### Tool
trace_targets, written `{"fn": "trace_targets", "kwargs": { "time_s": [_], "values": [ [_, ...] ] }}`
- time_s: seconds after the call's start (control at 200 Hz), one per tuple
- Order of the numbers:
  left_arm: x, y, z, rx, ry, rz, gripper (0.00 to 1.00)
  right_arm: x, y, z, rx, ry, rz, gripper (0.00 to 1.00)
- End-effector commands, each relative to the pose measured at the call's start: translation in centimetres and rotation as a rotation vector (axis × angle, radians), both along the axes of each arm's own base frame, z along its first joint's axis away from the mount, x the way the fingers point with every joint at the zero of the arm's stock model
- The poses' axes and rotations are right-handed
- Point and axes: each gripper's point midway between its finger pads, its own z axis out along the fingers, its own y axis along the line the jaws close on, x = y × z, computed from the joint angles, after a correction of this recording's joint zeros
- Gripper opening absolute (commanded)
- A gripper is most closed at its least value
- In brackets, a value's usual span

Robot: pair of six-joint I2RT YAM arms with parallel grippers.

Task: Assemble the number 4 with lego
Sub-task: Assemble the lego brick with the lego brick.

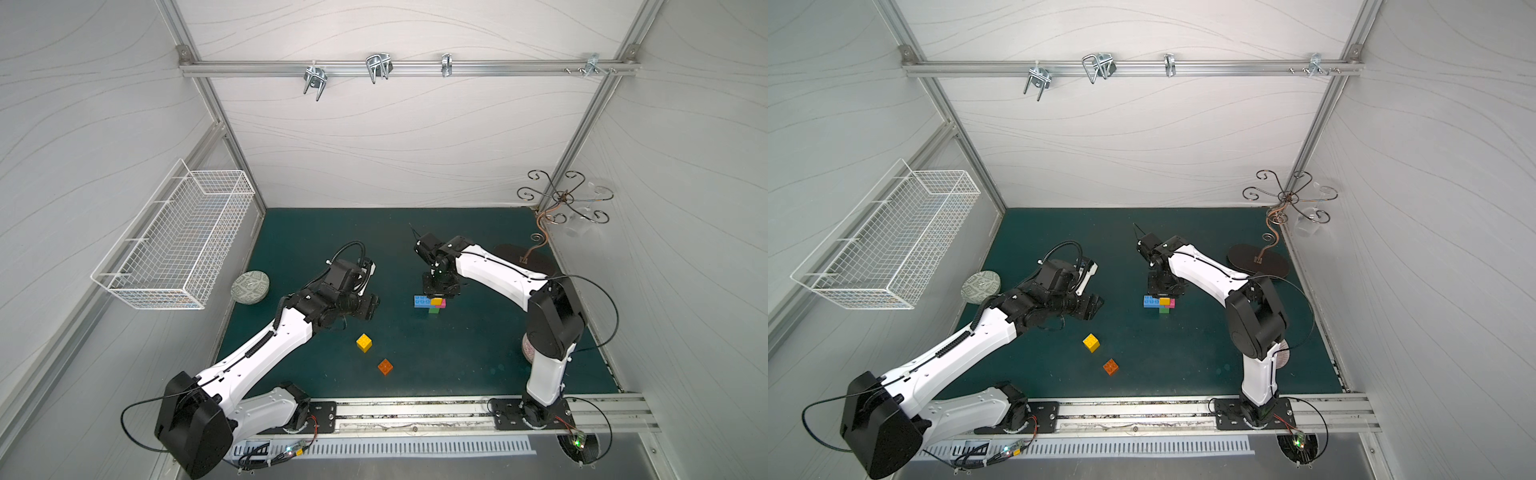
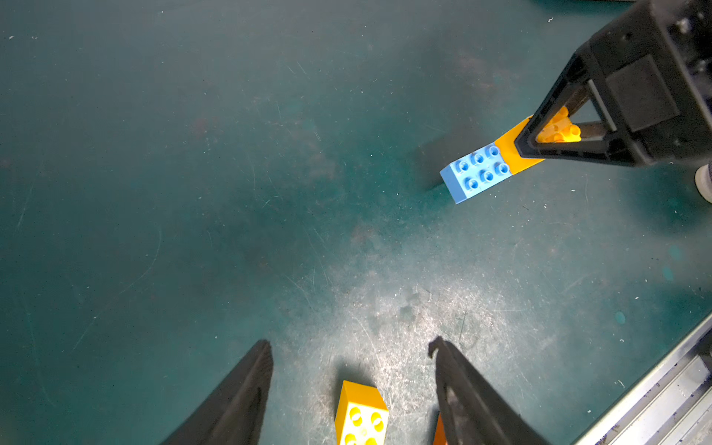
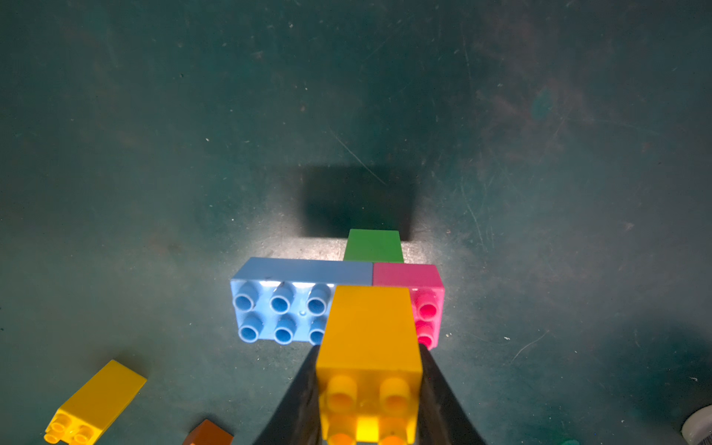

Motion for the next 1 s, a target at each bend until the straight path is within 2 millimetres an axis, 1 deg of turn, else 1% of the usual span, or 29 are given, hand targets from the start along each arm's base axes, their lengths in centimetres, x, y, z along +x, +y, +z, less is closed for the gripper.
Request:
{"fn": "trace_targets", "kwargs": {
  "time_s": [0.0, 0.185, 0.36, 0.52, 0.675, 0.855, 0.996],
  "values": [
    [0.7, 0.0, 1.3, -0.021, -0.049, 0.018, 0.69, -2.3, -0.2, -4.0, -0.054, 0.125, 0.035, 0.09],
    [0.6, 0.1, 1.3, -0.023, -0.049, 0.02, 0.69, -2.0, 0.0, -3.2, -0.042, 0.104, 0.037, 0.18],
    [0.6, 0.1, 1.4, -0.024, -0.053, 0.021, 0.69, -1.8, 0.1, -2.6, -0.03, 0.092, 0.038, 0.32],
    [0.6, 0.1, 1.5, -0.025, -0.055, 0.022, 0.69, -1.6, 0.4, -2.0, -0.012, 0.076, 0.042, 0.42],
    [0.6, 0.1, 1.5, -0.026, -0.054, 0.019, 0.69, -1.5, 0.5, -1.4, -0.006, 0.066, 0.045, 0.54],
    [0.6, 0.1, 1.5, -0.029, -0.057, 0.017, 0.69, -1.2, 0.6, -0.4, 0.014, 0.04, 0.042, 0.62],
    [0.6, 0.1, 1.7, -0.031, -0.061, 0.02, 0.69, -0.8, 0.7, 1.4, 0.039, -0.007, 0.044, 0.65]
  ]
}}
